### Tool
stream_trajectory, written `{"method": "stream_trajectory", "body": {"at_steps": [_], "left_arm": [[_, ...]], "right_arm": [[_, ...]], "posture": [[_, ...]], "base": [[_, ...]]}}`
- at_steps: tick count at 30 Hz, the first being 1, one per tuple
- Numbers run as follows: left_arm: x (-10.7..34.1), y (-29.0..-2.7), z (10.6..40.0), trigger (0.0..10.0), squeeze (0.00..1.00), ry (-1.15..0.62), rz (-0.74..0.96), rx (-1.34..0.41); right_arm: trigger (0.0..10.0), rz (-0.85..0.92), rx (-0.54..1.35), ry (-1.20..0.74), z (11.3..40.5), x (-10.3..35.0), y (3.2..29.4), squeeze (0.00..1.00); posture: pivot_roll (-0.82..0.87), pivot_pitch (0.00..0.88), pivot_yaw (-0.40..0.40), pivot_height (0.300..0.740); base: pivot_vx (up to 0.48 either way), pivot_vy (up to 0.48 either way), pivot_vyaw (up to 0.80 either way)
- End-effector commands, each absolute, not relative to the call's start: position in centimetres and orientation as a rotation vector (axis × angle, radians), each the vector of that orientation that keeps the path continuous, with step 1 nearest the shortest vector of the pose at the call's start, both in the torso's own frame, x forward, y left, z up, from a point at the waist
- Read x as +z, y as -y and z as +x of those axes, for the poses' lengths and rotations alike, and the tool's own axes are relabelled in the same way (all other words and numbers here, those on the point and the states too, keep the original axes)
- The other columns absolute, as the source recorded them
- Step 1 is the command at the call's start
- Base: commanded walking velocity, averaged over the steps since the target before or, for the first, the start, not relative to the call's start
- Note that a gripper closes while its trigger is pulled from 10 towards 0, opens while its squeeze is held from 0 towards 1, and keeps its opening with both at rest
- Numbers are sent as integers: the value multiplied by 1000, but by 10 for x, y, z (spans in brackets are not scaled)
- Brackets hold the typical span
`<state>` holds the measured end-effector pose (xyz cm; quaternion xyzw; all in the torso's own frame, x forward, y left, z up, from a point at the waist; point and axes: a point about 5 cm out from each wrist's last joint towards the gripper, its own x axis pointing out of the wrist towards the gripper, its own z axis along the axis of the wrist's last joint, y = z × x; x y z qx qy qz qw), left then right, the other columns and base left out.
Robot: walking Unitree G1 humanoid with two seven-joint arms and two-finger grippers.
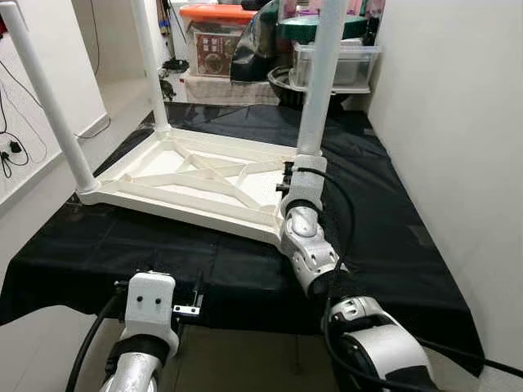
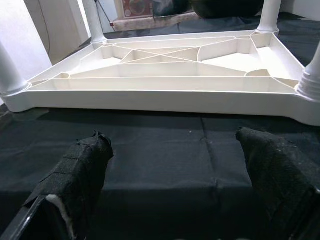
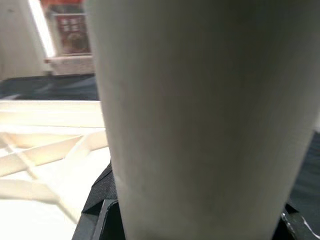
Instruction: Building children table
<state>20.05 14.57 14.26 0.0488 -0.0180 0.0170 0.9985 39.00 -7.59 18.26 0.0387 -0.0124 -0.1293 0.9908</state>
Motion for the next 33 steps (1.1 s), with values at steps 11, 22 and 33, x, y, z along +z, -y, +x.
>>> {"method": "stream_trajectory", "body": {"at_steps": [11, 22, 33], "left_arm": [[142, -138, 205, 10000, 0, 28, 93, 0], [140, -136, 207, 10000, 0, 22, 97, -14], [140, -138, 208, 10000, 0, 22, 101, -12]], "right_arm": [[0, 232, -648, -112, 388, 175, 100, 0], [10000, 176, -416, -11, 394, 188, 81, 1000], [10000, 160, -233, 53, 398, 189, 91, 0]], "posture": [[51, 40, -27, 734], [51, 38, -22, 734], [40, 34, -13, 734]], "base": [[0, 0, 0], [0, 0, 0], [0, 0, 0]]}}
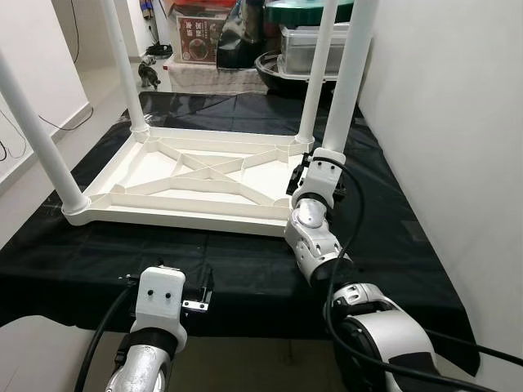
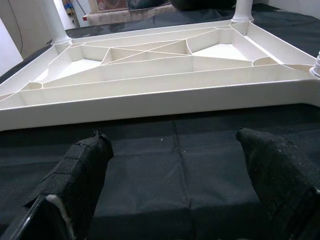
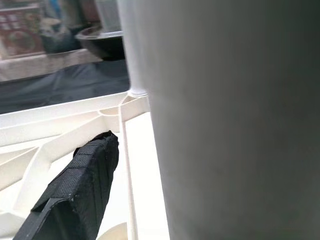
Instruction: Building children table
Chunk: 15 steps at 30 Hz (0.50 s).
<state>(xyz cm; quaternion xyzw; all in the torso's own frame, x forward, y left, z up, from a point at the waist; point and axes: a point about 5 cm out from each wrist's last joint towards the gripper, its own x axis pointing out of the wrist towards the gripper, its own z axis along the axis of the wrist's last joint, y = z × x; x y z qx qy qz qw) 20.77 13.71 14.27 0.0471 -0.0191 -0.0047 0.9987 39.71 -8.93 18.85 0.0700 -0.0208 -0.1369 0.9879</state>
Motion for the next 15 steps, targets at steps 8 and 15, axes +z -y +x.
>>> {"method": "stream_trajectory", "body": {"at_steps": [8, 15], "left_arm": [[139, -137, 211, 10000, 0, 28, 97, -27], [138, -130, 210, 10000, 0, 24, 74, -81]], "right_arm": [[10000, 225, 207, 135, 406, 204, 105, 0], [10000, 232, 657, 99, 402, 210, 102, 0]], "posture": [[28, 26, -5, 734], [29, 15, -5, 734]], "base": [[0, 0, 0], [0, 0, 0]]}}
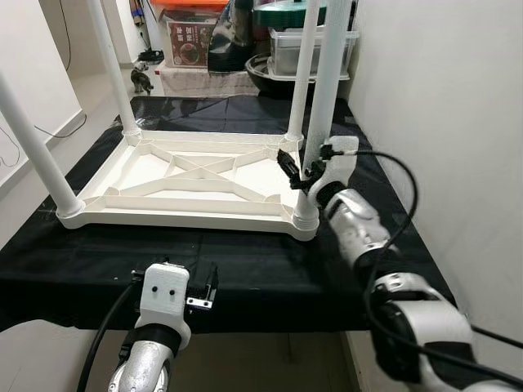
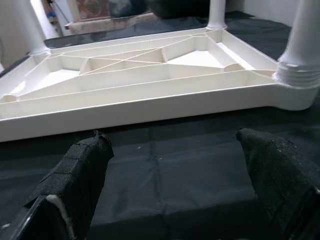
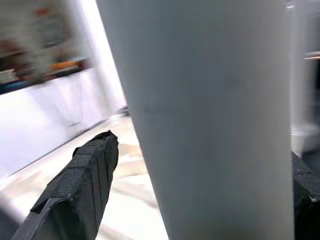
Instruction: Building children table
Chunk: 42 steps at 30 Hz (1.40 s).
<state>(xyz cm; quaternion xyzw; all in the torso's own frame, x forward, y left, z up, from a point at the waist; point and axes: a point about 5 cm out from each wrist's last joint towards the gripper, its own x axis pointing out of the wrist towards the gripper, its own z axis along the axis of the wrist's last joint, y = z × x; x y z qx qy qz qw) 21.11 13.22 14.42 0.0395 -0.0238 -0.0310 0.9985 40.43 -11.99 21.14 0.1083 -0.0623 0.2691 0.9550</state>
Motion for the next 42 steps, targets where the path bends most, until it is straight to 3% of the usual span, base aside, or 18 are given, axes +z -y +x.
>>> {"method": "stream_trajectory", "body": {"at_steps": [1, 4, 5, 7, 11, 19, 21, 32, 33, 34, 36, 38, 42], "left_arm": [[138, -128, 210, 10000, 0, 20, 70, -96], [136, -124, 209, 10000, 0, 12, 64, -122], [135, -121, 208, 10000, 0, 5, 57, -138], [135, -121, 208, 10000, 0, 5, 57, -138], [130, -117, 208, 10000, 0, -7, 57, -161], [128, -117, 209, 10000, 0, -12, 56, -169], [127, -116, 211, 10000, 0, -13, 57, -172], [125, -118, 212, 10000, 0, -15, 63, -176], [126, -119, 213, 10000, 0, -12, 69, -173], [126, -119, 213, 10000, 0, -12, 69, -173], [126, -119, 214, 10000, 0, -9, 73, -171], [126, -119, 214, 10000, 0, -8, 73, -171], [126, -120, 214, 10000, 0, -9, 75, -163]], "right_arm": [[10000, 221, 725, 89, 400, 209, 99, 0], [10000, 218, 812, 74, 397, 209, 96, 0], [10000, 197, 917, 53, 394, 209, 91, 0], [10000, 197, 917, 53, 394, 209, 91, 0], [10000, 151, 1199, -5, 384, 208, 80, 0], [10000, 98, 1362, -26, 376, 208, 72, 0], [0, 99, 1384, -30, 375, 208, 68, 0], [0, 120, 1342, 8, 375, 204, 62, 0], [0, 127, 1155, 28, 382, 200, 62, 0], [0, 127, 1155, 28, 382, 200, 62, 0], [0, 107, 905, 19, 392, 197, 68, 0], [0, 93, 830, 16, 395, 196, 71, 0], [0, 64, 79, -28, 409, 182, 129, 0]], "posture": [[29, 15, -5, 734], [31, 6, -5, 734], [32, 0, -4, 734], [32, 0, -4, 734], [35, 0, -9, 734], [29, 0, -11, 734], [25, 0, -7, 734], [21, 0, 1, 734], [18, 0, 3, 734], [18, 0, 3, 734], [17, 0, 4, 734], [17, 0, 4, 734], [8, 0, 10, 734]], "base": [[0, 0, 0], [0, 0, 0], [0, 0, 0], [0, 0, 0], [0, 0, 0], [0, 0, 0], [0, 0, 0], [0, 0, 0], [0, 0, 0], [0, 0, 0], [0, 0, 0], [0, 0, 0], [0, 0, 0]]}}
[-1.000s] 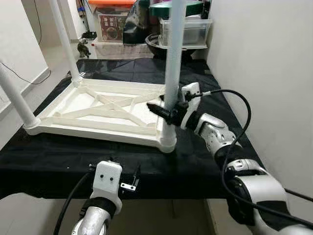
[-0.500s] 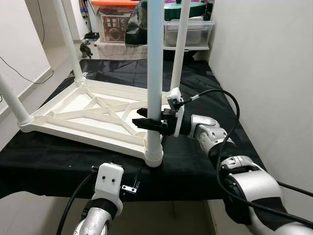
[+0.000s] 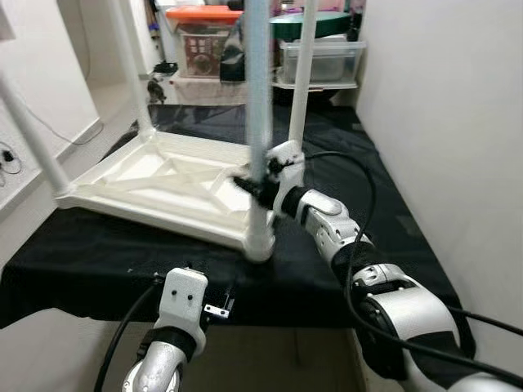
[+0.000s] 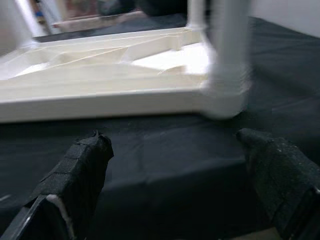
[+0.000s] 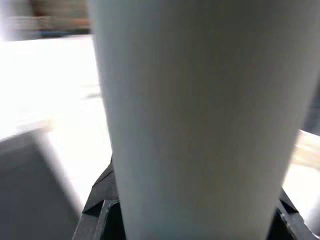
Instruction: Building children table
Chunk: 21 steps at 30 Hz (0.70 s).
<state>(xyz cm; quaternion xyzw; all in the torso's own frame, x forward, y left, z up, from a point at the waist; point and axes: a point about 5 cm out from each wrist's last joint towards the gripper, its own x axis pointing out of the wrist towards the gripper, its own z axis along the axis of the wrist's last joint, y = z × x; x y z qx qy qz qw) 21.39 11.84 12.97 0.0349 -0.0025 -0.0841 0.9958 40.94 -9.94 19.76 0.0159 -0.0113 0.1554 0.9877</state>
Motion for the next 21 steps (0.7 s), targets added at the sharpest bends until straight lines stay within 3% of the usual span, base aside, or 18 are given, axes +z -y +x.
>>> {"method": "stream_trajectory", "body": {"at_steps": [1, 7, 12, 13, 14, 18, 19, 20, 21], "left_arm": [[126, -119, 214, 10000, 0, -8, 75, -163], [127, -117, 215, 10000, 0, -5, 73, -166], [127, -116, 215, 10000, 0, -4, 70, -167], [127, -115, 215, 10000, 0, -4, 71, -168], [128, -113, 216, 10000, 0, -3, 68, -165], [128, -113, 216, 10000, 0, -1, 67, -164], [128, -114, 216, 10000, 0, -2, 67, -164], [128, -114, 216, 10000, 0, -3, 68, -166], [128, -114, 216, 10000, 0, -3, 68, -166]], "right_arm": [[0, 60, -16, -34, 408, 180, 138, 0], [0, 139, -331, -59, 401, 169, 156, 0], [0, 186, -388, -79, 398, 166, 139, 0], [1765, 177, -354, -63, 399, 169, 131, 0], [10000, 175, -309, -41, 400, 174, 117, 0], [10000, 170, -265, -13, 401, 179, 108, 0], [10000, 182, -221, 10, 402, 183, 104, 416], [10000, 184, -174, 40, 402, 188, 100, 1000], [10000, 184, -174, 40, 402, 188, 100, 1000]], "posture": [[8, 0, 10, 734], [8, 0, 10, 734], [3, 0, 12, 734], [-29, 0, -3, 734], [-39, 0, -13, 734], [-49, 0, -9, 734], [-54, 0, -3, 734], [-54, 0, -3, 734], [-54, 0, -3, 734]], "base": [[0, 0, 0], [0, 0, 0], [0, 0, 0], [0, 0, 0], [0, 0, 0], [0, 0, 0], [0, 0, 0], [0, 0, 0], [0, 0, 0]]}}
